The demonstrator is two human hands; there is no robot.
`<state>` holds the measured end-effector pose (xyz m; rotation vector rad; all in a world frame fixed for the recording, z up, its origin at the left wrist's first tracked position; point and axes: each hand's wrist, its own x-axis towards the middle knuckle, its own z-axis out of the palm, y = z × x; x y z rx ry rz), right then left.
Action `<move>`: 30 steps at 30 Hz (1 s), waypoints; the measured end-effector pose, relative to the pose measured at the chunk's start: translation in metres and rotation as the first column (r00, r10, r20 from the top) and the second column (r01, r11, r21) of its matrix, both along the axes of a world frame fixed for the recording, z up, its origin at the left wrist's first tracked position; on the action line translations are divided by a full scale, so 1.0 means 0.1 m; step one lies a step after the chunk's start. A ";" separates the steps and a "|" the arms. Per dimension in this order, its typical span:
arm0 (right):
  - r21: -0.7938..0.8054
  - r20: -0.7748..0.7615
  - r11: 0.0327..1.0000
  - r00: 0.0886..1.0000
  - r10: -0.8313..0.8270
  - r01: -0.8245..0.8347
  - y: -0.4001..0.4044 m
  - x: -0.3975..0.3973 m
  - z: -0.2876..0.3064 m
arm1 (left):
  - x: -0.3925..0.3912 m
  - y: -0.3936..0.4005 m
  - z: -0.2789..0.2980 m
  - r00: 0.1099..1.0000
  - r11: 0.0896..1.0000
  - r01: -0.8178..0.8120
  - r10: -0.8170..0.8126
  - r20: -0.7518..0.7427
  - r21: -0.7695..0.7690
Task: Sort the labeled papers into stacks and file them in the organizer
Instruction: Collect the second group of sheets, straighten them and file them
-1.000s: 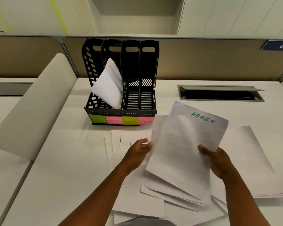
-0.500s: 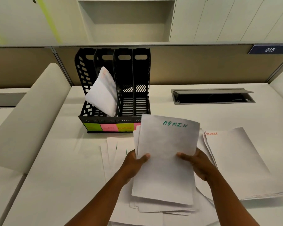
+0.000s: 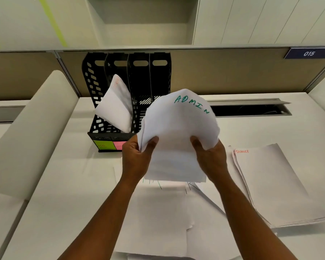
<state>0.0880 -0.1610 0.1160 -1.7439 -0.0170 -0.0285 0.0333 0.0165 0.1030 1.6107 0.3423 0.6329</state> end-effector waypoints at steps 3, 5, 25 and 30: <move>0.012 0.094 1.000 0.996 -0.010 0.009 0.21 -0.16 -0.06 | -0.04 -0.11 -0.02 0.998 0.998 -0.067 0.067 0.013 0.010; -0.007 0.152 0.998 0.987 0.055 -0.055 0.33 -0.26 -0.14 | -0.08 -0.17 -0.05 0.996 0.996 -0.085 0.085 0.021 -0.002; -0.250 -0.086 0.884 0.918 0.386 -0.395 0.61 -0.62 -0.98 | -0.23 0.22 -0.63 0.959 0.978 -0.204 0.189 -0.211 -0.051; -0.393 -0.253 0.673 0.777 0.576 -0.627 0.36 -0.64 -1.35 | -0.33 0.40 -0.83 0.941 0.994 -0.099 0.081 -0.330 -0.039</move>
